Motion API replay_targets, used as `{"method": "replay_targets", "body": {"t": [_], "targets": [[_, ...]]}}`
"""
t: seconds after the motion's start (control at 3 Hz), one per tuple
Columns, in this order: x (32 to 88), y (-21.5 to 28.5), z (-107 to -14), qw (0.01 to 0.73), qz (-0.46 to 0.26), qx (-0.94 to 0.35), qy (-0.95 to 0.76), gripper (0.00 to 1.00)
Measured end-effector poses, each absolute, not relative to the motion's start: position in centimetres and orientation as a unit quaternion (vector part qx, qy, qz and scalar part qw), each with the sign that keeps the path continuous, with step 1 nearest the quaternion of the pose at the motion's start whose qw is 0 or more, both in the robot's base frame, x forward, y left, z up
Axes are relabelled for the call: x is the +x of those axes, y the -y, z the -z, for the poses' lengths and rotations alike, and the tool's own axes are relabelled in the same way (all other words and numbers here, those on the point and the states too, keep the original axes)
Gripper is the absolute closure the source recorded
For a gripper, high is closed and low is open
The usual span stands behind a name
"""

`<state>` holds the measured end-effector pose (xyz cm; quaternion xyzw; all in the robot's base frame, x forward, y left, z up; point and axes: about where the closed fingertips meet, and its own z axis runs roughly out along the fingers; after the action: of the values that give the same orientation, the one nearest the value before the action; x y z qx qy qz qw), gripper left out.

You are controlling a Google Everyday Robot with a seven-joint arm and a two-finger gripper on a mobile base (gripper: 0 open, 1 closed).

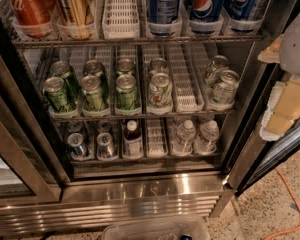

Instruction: Pick orange can from top shelf of fridge

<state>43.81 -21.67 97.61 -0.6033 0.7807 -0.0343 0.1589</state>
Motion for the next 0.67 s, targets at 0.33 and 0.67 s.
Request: {"method": "replay_targets", "body": {"t": [0.33,0.67], "targets": [[43.82,21.67,-97.61,0.159,0.034,-0.603,-0.781,0.0],[44.06,21.41,-97.73,0.169,0.034,-0.598,-0.783,0.0]]}}
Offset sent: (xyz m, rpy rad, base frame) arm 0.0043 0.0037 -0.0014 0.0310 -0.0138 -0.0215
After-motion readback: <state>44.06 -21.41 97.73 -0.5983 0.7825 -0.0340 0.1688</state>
